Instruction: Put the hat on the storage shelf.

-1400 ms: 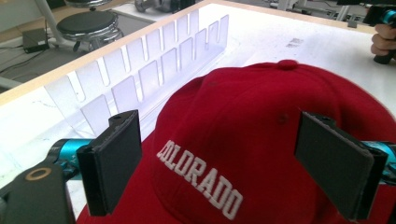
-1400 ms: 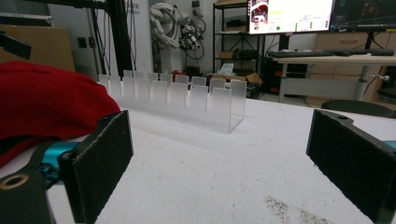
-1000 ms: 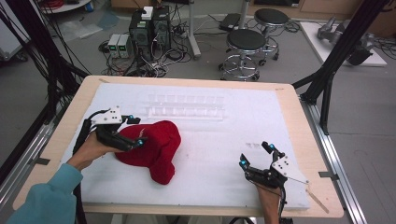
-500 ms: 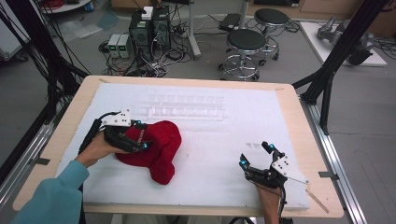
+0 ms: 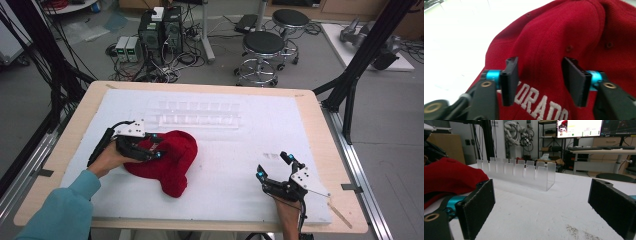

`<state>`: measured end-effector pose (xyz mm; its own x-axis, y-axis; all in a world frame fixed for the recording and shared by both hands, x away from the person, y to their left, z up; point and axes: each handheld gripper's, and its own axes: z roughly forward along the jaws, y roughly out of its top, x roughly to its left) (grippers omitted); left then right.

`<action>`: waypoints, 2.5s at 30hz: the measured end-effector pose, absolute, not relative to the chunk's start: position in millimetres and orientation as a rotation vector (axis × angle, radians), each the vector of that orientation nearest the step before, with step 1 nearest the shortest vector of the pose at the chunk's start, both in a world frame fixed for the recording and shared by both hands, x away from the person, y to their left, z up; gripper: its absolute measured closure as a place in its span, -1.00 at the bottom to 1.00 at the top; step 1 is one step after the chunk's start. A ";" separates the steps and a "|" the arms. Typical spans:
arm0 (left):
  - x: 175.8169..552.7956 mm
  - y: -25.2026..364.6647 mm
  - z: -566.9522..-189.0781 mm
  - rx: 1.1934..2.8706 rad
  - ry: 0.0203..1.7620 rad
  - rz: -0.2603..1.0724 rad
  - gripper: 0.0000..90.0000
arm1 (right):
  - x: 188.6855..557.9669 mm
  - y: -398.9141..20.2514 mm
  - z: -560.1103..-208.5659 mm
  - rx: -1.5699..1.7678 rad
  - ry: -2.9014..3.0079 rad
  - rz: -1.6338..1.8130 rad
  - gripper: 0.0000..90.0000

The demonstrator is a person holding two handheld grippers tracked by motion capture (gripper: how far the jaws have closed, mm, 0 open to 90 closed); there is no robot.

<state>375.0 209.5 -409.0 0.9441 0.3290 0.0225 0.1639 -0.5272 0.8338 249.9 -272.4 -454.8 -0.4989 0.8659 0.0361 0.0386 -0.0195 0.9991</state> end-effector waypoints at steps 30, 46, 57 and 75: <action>369.3 204.6 -397.9 2.131 0.539 0.301 0.87 | 249.9 -272.3 -454.8 0.962 1.596 1.589 -0.86; 361.1 209.6 -376.0 2.058 0.626 0.363 0.92 | 249.6 -273.6 -454.7 0.967 1.579 1.591 -0.86; 353.0 202.3 -349.6 1.958 0.640 0.420 0.92 | 247.6 -271.1 -445.0 0.965 1.557 1.621 -0.86; 349.3 182.8 -320.2 1.821 0.705 0.423 0.92 | 244.0 -229.5 -405.6 0.894 1.671 1.680 -0.86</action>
